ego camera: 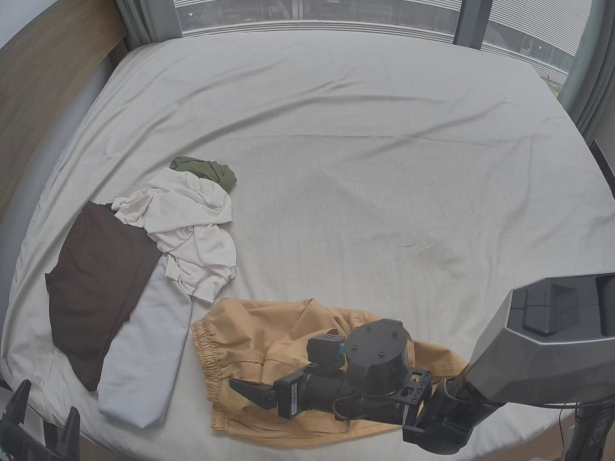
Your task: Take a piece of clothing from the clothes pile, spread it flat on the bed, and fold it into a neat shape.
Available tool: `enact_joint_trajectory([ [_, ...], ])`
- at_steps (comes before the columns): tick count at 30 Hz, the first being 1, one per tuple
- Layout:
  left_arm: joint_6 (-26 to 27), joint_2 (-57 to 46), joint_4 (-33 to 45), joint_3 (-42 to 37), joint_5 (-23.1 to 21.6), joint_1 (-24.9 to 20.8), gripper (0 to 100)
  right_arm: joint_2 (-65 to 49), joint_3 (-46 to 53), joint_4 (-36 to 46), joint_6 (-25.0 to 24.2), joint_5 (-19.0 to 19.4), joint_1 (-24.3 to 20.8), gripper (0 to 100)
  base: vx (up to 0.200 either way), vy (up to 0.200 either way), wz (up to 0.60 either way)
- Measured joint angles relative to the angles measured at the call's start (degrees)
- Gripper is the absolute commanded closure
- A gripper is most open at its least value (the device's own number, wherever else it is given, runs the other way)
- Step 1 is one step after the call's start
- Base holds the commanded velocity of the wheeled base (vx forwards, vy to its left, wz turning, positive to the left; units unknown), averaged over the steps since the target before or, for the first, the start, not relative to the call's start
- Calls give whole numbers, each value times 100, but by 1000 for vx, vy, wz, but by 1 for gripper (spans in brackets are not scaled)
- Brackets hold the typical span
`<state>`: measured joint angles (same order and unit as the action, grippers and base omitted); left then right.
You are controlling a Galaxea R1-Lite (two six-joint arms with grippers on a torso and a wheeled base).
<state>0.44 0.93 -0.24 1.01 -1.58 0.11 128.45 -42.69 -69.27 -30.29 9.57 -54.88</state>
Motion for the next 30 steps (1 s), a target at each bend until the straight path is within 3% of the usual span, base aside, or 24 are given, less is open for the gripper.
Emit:
enact_joint_trajectory([
  [15, -6, 0, 0, 0, 0, 0, 0, -80, 190, -44, 9, -339, 166, 100, 0, 0, 0],
  [26, 22, 0, -35, 0, -49, -1, 0, -1310, 1409, -102, 7, -347, 758, 100, 0, 0, 0],
  [30, -20, 6, -446, 152, -255, -11, 0, -1855, 1844, -219, 5, -311, 1005, 100, 0, 0, 0],
])
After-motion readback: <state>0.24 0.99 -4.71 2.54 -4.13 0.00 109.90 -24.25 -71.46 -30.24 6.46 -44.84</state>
